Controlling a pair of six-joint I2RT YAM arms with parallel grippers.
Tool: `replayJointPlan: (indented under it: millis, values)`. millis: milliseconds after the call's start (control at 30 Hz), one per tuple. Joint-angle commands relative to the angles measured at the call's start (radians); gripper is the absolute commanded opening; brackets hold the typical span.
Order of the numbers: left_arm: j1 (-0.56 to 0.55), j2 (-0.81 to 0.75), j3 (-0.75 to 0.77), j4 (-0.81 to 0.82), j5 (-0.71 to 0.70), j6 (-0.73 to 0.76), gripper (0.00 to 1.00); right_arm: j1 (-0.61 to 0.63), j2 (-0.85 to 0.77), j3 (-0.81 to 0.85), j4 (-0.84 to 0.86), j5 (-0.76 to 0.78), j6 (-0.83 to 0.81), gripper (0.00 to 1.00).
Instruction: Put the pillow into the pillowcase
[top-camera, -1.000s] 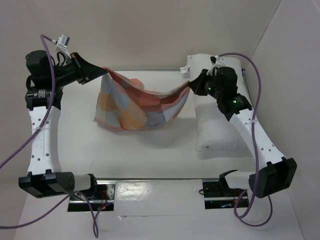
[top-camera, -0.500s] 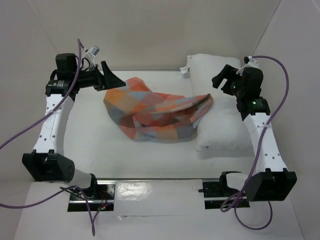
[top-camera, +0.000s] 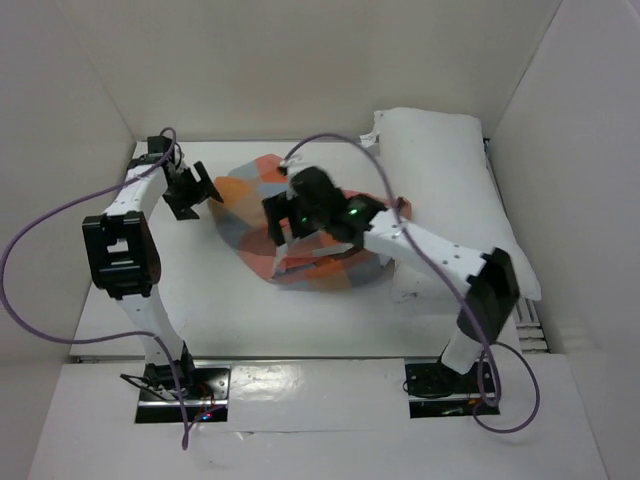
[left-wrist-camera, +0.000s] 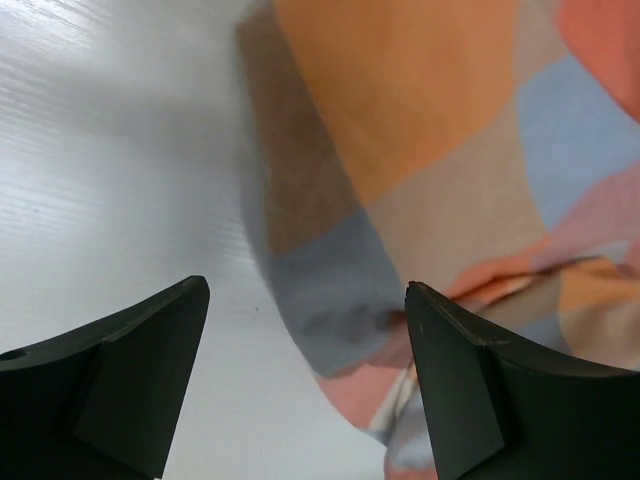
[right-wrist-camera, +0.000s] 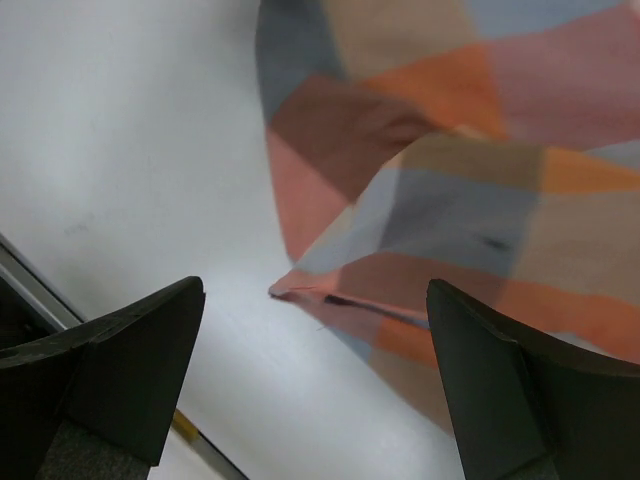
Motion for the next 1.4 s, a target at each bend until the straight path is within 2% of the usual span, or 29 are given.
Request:
replayJointPlan:
  millis: [0,133,200,233,267,300,333,367,400,433,633,667,767,867,900,933,1000,1067,1100,1200,1267,1367]
  values:
    - [-0.006,0.056,0.011,0.016,-0.056,-0.028,0.93,0.107,0.16,0.062,-0.097,0.127,-0.008,0.99]
    - [-0.006,0.112,-0.017,0.082,0.04,-0.028,0.87,0.17,0.324,0.128,-0.086,0.127,0.014,0.99]
    - [-0.006,0.122,-0.017,0.096,0.054,-0.028,0.58,0.192,0.402,0.146,-0.086,0.16,0.028,0.99]
    - [-0.006,0.122,-0.008,0.096,0.054,-0.028,0.38,0.192,0.426,0.168,-0.109,0.174,0.028,0.93]
    - [-0.006,0.134,0.003,0.087,0.064,-0.028,0.02,0.201,0.444,0.168,-0.121,0.183,0.028,0.86]
    - [0.004,0.134,0.017,0.087,0.077,-0.028,0.0,0.201,0.467,0.18,-0.132,0.183,0.028,0.76]
    - [0.004,0.134,0.05,0.078,0.088,-0.028,0.0,0.201,0.467,0.18,-0.147,0.194,0.028,0.63]
    - [0.014,0.134,0.072,0.068,0.097,-0.028,0.0,0.201,0.467,0.189,-0.147,0.203,0.028,0.23]
    - [0.014,0.134,0.098,0.045,0.097,-0.028,0.0,0.201,0.454,0.189,-0.165,0.247,0.028,0.08]
    - [0.028,0.117,0.156,0.03,0.087,-0.028,0.0,0.201,0.438,0.204,-0.176,0.275,0.028,0.0]
    - [0.089,0.018,0.376,-0.008,0.053,-0.059,0.0,0.115,0.233,0.292,-0.167,0.357,-0.049,0.0]
    - [0.09,0.005,0.459,-0.022,0.053,-0.059,0.0,0.1,0.205,0.304,-0.158,0.357,-0.061,0.0]
    - [0.119,-0.005,0.575,-0.057,0.053,-0.068,0.0,0.057,0.1,0.329,-0.111,0.343,-0.096,0.0]
    - [0.119,-0.016,0.588,-0.067,0.109,-0.059,0.0,0.023,0.032,0.329,-0.09,0.289,-0.107,0.0]
    - [0.119,-0.016,0.539,-0.077,0.142,-0.059,0.0,0.023,0.023,0.329,-0.101,0.289,-0.107,0.0]
    - [0.119,-0.016,0.493,-0.062,0.157,-0.048,0.15,0.014,0.013,0.315,-0.101,0.289,-0.107,0.0]
    - [0.119,-0.025,0.326,-0.036,0.18,-0.048,0.53,0.014,-0.022,0.268,-0.113,0.312,-0.097,0.0]
    - [0.119,-0.025,0.22,0.004,0.192,-0.036,0.85,0.005,-0.051,0.225,-0.113,0.312,-0.084,0.0]
    - [0.119,-0.039,0.11,0.025,0.192,-0.036,0.88,0.004,-0.082,0.205,-0.113,0.312,-0.069,0.0]
    - [0.119,-0.039,-0.045,0.074,0.192,-0.011,0.9,-0.015,-0.134,0.148,-0.133,0.312,-0.04,0.0]
    - [0.11,-0.03,-0.101,0.093,0.144,0.011,0.9,-0.026,-0.154,0.119,-0.133,0.303,-0.029,0.0]
    - [0.096,0.008,-0.181,0.145,0.16,0.012,0.86,-0.054,-0.188,0.094,-0.133,0.289,-0.02,0.0]
